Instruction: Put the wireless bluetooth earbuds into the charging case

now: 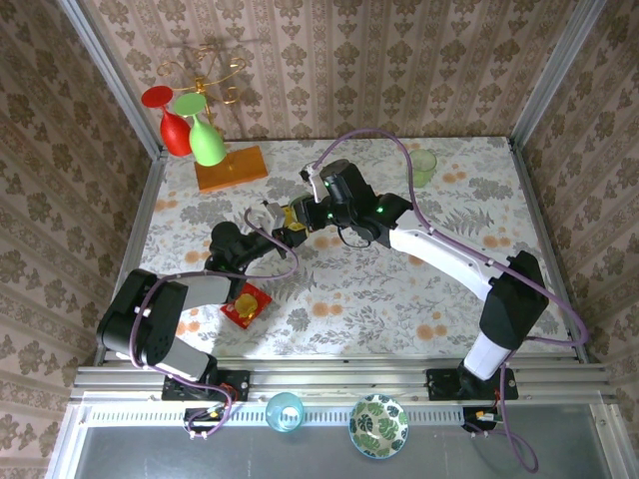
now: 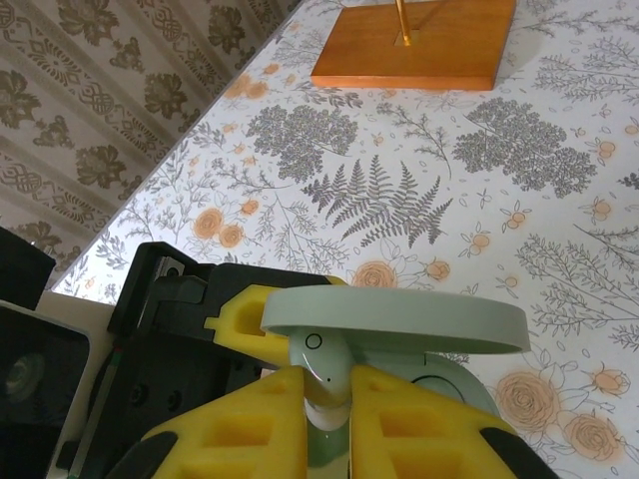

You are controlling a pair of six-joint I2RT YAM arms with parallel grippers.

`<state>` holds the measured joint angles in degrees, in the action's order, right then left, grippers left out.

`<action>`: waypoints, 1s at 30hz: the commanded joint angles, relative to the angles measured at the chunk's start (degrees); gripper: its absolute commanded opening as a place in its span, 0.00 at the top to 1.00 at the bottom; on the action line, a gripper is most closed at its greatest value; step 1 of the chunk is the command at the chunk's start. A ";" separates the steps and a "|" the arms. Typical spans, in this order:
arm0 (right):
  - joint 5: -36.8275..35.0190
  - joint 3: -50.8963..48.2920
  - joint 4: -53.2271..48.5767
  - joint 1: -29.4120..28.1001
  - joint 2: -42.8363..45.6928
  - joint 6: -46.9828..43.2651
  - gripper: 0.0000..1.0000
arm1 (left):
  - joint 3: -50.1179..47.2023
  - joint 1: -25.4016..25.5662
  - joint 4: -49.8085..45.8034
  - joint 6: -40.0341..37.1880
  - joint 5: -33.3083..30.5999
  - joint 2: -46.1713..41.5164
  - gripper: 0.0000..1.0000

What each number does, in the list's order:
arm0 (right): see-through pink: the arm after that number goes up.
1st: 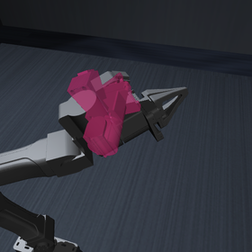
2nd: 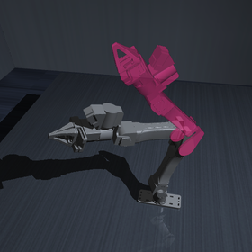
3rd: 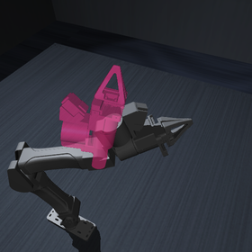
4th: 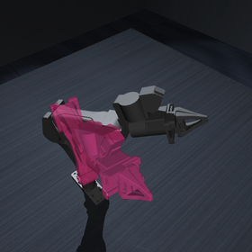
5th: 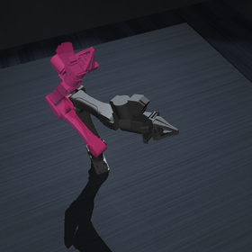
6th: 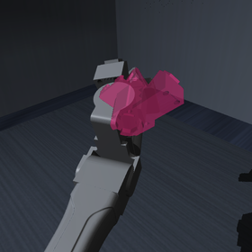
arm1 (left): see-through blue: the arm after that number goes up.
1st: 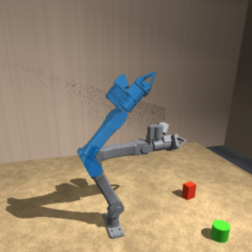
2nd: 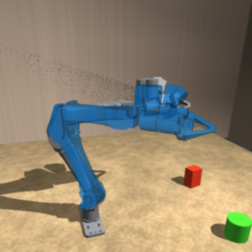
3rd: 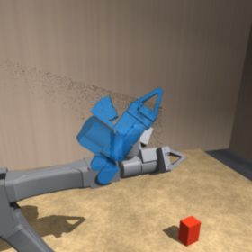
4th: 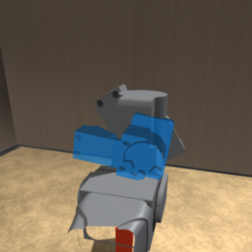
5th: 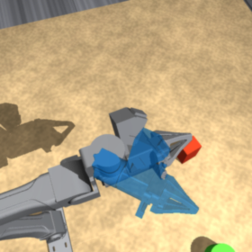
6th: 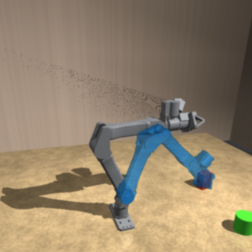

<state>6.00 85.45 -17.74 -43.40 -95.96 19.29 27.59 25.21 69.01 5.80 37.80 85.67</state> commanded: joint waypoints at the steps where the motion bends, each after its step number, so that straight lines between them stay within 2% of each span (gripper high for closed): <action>1: 1.12 -0.39 0.64 -0.20 -0.05 1.58 0.82 | -0.11 0.40 2.13 0.91 -0.54 -1.18 0.79; 9: 0.07 -3.45 0.64 -0.19 2.95 2.07 0.79 | 0.35 0.37 1.40 0.79 -0.54 -1.15 0.79; 19: -1.75 -4.17 1.04 0.19 6.21 1.75 0.66 | 0.44 0.40 1.22 0.16 -0.23 -0.83 0.79; 24: -2.62 -6.12 3.50 0.50 8.70 2.43 0.65 | 0.27 0.29 1.93 -1.09 0.34 -0.33 0.79; 30: -2.53 -8.25 5.50 2.38 12.77 4.39 0.61 | 0.18 0.26 2.66 -3.07 5.44 -0.33 0.79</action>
<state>4.69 77.38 -14.72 -42.09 -85.58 22.04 27.59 25.45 69.04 4.84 39.18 85.67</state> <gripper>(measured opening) 0.389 0.365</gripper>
